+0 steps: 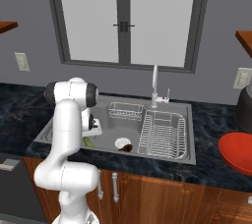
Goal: Remove the cucumber and sweet potato from the sink. Then move the bowl and cup from the counter to the sink for washing.
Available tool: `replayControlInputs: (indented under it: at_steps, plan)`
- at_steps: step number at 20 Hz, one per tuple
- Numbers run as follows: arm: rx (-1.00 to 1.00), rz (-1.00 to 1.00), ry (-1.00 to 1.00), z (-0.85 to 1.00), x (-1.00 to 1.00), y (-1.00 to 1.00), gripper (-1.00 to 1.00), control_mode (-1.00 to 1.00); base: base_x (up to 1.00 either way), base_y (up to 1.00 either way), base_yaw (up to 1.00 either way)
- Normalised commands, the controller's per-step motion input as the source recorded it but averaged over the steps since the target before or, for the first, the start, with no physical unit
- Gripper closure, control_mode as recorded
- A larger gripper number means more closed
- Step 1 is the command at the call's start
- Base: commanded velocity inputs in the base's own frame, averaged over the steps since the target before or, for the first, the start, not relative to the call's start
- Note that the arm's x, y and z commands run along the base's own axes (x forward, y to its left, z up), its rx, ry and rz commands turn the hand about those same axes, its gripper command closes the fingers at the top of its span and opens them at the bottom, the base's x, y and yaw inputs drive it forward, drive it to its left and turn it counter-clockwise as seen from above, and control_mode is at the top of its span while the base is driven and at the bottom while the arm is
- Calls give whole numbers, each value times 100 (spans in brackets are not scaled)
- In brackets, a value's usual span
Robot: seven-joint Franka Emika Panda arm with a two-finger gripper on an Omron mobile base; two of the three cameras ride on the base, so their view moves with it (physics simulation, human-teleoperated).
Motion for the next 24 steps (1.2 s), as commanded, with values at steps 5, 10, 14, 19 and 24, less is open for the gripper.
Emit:
replayControlInputs:
  at_steps: [5,10,14,19,24]
  plan:
    - [0,-1,0,-15,4,3,-100,-100,0,0,0]
    - [0,-1,0,-15,1,2,-100,-100,0,0,0]
    - [0,-1,0,-15,5,2,-100,-100,0,0,0]
    - [0,-1,0,-15,5,0,-100,-100,0,0,0]
    - [0,-1,0,-14,5,1,-100,-100,0,0,0]
